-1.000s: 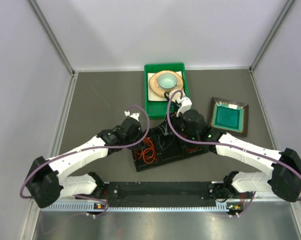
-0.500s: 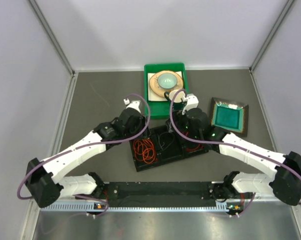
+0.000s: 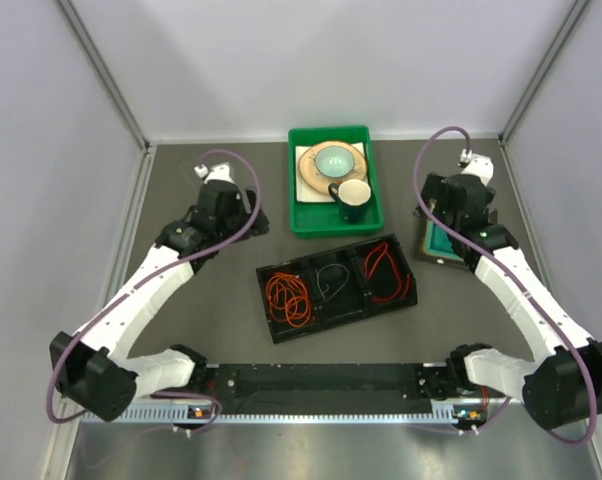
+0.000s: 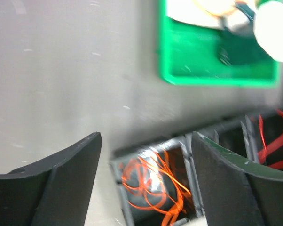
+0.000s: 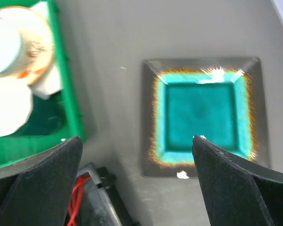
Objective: Untangle the cables
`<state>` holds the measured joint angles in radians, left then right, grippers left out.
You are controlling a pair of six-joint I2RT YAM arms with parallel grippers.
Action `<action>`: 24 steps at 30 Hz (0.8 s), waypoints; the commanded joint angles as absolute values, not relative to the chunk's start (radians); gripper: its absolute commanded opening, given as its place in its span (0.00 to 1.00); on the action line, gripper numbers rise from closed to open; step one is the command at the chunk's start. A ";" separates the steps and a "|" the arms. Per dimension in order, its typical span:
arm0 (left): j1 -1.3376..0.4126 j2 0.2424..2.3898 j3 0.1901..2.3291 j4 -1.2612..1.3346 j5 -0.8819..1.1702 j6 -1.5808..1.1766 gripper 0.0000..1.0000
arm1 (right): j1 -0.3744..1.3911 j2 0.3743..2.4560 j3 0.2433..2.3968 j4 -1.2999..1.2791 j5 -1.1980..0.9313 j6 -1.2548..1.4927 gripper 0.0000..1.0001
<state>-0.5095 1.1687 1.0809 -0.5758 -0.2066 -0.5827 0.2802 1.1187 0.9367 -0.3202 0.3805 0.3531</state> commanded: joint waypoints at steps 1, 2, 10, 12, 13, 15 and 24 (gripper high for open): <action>-0.367 1.210 1.103 -0.543 -0.123 -0.552 0.88 | 0.247 1.124 0.980 -0.437 0.379 0.382 0.99; -0.353 1.224 1.111 -0.546 -0.130 -0.548 0.89 | 0.232 1.143 0.991 -0.448 0.399 0.388 0.99; -0.233 1.359 1.135 -0.592 -0.042 -0.532 0.92 | 0.138 1.175 0.963 -0.483 0.382 0.442 0.99; -0.219 1.368 1.132 -0.583 -0.032 -0.532 0.92 | 0.137 1.180 0.950 -0.463 0.368 0.448 0.99; -0.218 1.373 1.132 -0.578 -0.034 -0.529 0.92 | 0.135 1.181 0.942 -0.459 0.339 0.449 0.99; -0.215 1.385 1.135 -0.580 -0.032 -0.522 0.92 | 0.137 1.189 0.939 -0.451 0.322 0.440 0.99; -0.210 1.417 1.134 -0.569 -0.029 -0.517 0.92 | 0.135 1.183 0.927 -0.466 0.396 0.426 0.99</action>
<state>-0.2165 1.4101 1.1065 -0.5949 -0.0410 -0.5316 0.1417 1.1946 0.9344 -0.4801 0.3496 0.4271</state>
